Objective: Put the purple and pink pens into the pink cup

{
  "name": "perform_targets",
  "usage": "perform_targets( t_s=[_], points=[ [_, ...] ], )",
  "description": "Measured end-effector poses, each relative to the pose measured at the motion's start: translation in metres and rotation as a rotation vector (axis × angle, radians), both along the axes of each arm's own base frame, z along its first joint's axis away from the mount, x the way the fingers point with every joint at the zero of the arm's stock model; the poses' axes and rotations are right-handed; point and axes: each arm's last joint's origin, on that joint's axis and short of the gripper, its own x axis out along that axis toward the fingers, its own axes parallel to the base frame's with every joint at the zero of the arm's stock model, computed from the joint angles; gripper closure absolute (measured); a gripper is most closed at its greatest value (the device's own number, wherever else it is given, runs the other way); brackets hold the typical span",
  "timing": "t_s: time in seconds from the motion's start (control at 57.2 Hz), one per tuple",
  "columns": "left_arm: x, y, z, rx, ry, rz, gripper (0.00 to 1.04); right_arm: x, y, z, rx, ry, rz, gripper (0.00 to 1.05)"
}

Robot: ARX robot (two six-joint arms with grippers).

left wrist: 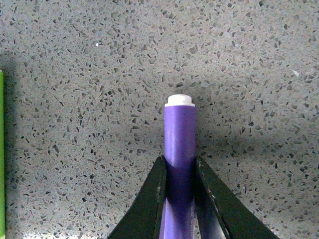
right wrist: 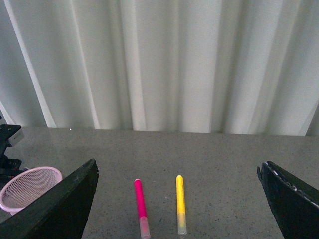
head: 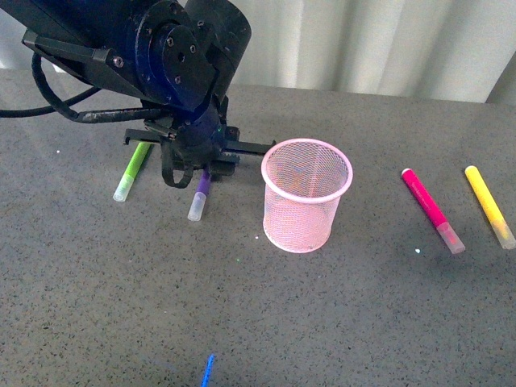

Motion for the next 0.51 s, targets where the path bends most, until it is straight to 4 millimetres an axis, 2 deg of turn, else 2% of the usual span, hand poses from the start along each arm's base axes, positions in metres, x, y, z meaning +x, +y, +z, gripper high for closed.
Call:
perform_targets(
  t_s=[0.192, 0.35, 0.507],
  points=[
    [-0.002, 0.002, 0.001, -0.026, -0.016, 0.008, 0.92, 0.0, 0.0, 0.0, 0.0, 0.0, 0.0, 0.07],
    [-0.004, 0.009, 0.016, -0.053, -0.074, 0.02, 0.92, 0.0, 0.0, 0.0, 0.0, 0.0, 0.0, 0.07],
    [-0.005, 0.026, 0.068, -0.113, -0.248, 0.038, 0.92, 0.0, 0.0, 0.0, 0.0, 0.0, 0.0, 0.07]
  ],
)
